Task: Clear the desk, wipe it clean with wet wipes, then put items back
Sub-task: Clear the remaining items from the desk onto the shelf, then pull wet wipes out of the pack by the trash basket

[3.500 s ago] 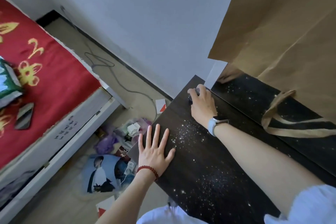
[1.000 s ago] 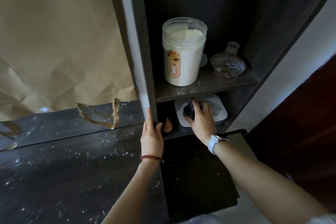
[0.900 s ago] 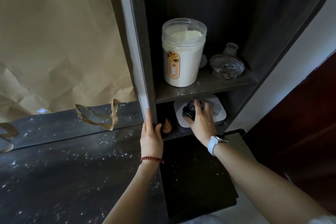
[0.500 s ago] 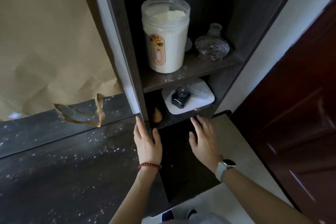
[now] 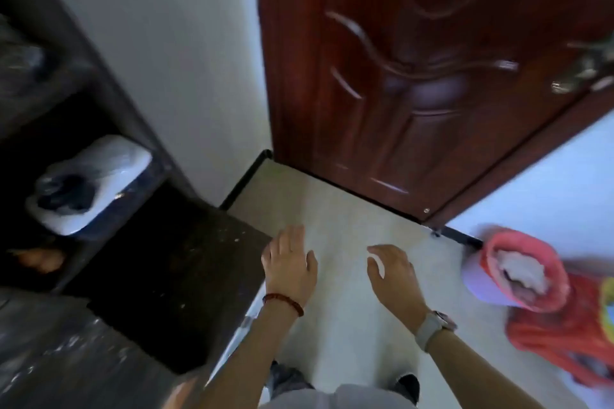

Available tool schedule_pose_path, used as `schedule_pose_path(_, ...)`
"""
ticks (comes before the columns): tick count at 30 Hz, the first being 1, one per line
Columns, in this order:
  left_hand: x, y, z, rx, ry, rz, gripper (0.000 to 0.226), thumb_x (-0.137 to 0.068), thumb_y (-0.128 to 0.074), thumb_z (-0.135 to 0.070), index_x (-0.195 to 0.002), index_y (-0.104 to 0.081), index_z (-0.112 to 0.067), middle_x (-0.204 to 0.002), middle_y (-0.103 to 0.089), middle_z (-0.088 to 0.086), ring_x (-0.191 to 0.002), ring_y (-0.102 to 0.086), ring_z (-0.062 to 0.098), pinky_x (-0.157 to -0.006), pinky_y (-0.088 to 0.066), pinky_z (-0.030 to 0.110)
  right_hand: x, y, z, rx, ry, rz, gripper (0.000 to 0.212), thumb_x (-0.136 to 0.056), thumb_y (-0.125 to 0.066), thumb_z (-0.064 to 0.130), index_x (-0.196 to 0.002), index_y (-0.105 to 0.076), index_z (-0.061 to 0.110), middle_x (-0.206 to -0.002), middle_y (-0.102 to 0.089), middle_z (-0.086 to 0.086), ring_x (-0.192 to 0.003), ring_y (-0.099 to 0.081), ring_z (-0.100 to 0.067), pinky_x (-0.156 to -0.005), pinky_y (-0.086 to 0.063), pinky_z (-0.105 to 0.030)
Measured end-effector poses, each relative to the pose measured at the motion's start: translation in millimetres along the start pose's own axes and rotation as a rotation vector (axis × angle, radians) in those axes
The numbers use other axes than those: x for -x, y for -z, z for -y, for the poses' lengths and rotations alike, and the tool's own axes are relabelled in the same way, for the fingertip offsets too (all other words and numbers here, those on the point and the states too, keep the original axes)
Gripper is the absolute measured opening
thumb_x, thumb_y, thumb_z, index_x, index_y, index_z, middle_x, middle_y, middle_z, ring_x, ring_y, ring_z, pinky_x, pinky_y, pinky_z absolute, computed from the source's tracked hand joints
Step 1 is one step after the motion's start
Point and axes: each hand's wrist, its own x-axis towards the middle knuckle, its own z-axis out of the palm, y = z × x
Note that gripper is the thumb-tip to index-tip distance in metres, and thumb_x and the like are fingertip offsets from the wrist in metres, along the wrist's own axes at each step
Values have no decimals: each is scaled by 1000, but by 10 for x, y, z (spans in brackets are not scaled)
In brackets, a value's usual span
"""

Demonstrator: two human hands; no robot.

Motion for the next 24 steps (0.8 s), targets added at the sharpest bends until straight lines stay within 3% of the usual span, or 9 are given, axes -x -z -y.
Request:
schedule_pose_path(6, 96, -1153, -2017, -82, -416, 287, 58, -84, -24, -35, -138, -29, -15, -145, -35, 4, -134, -30, 20, -112, -22, 40, 671, 1173, -1806, -77, -370, -268, 47, -81, -37, 35, -103, -65, 5, -101, -66, -15, -99, -58, -36, -86, -47, -45)
schedule_pose_path(9, 326, -1821, -3043, -141, -586, 386, 57, -83, -23, -34, -137, -31, -16, -143, -38, 2, -132, -31, 17, -112, -22, 38, 1065, 1752, -2696, -65, -495, -408, 45, -81, -37, 32, -97, -67, 2, -93, -68, -17, -88, -61, -37, -79, -49, -42)
schedule_pose_path(12, 608, -2399, -3938, -194, -720, 491, 44, -89, -35, -26, -132, -36, -16, -137, -44, 4, -127, -36, 20, -108, -24, 35, 1451, 2258, -3415, -44, -604, -496, 46, -80, -35, 32, -95, -66, 1, -90, -68, -15, -84, -63, -35, -79, -44, -34)
schedule_pose_path(19, 926, -3207, -5403, -208, -925, 615, 41, -88, -44, -24, -127, -43, -14, -135, -45, 7, -124, -40, 24, -102, -31, 36, 1882, 2934, -4609, -88, -871, -579, 33, -79, -46, 20, -97, -67, 1, -92, -69, -17, -86, -65, -36, -82, -47, -36)
schedule_pose_path(22, 780, -3596, -5824, -157, -969, 653, 54, -80, -29, -37, -120, -51, -9, -129, -51, 15, -120, -45, 31, -100, -38, 41, 1780, 3083, -5057, -114, -946, -623, 29, -73, -51, 9, -95, -67, 2, -89, -69, -18, -83, -66, -36, -79, -49, -35)
schedule_pose_path(24, 644, -3908, -6110, -198, -963, 696, 60, -76, -22, -39, -120, -51, -11, -131, -49, 14, -124, -42, 30, -102, -34, 40, 1676, 3157, -5398, -115, -974, -637, 29, -74, -49, 11, -96, -67, 2, -88, -69, -17, -82, -67, -34, -79, -42, -31)
